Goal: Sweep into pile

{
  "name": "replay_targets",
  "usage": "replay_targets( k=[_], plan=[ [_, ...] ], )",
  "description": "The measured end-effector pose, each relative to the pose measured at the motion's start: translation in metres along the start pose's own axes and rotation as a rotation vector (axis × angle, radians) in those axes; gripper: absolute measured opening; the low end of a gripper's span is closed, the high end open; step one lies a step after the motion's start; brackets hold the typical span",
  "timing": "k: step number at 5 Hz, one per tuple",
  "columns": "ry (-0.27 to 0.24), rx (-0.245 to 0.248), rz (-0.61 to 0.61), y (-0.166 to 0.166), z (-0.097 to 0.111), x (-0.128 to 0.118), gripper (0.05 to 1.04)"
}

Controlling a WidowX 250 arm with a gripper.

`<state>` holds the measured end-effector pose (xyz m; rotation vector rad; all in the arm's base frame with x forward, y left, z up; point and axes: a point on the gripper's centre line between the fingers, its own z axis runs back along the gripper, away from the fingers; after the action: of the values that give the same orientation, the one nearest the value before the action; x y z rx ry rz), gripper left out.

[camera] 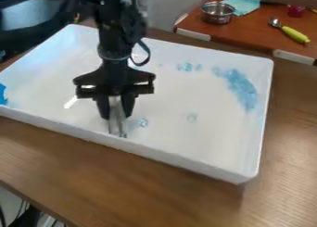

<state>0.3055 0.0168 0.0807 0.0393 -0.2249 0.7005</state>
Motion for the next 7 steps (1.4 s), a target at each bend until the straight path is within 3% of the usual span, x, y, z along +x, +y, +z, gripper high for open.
replay_targets(
  k=[2, 3, 6, 7],
  plan=[
    [0.082, -0.011, 0.046, -0.064, 0.001, -0.014, 0.378],
    [0.093, -0.017, 0.057, -0.088, 0.001, -0.015, 0.378],
    [0.140, -0.031, 0.080, -0.141, -0.002, 0.002, 0.378],
    [0.188, -0.043, 0.025, -0.144, 0.007, -0.003, 0.378]
  ],
)
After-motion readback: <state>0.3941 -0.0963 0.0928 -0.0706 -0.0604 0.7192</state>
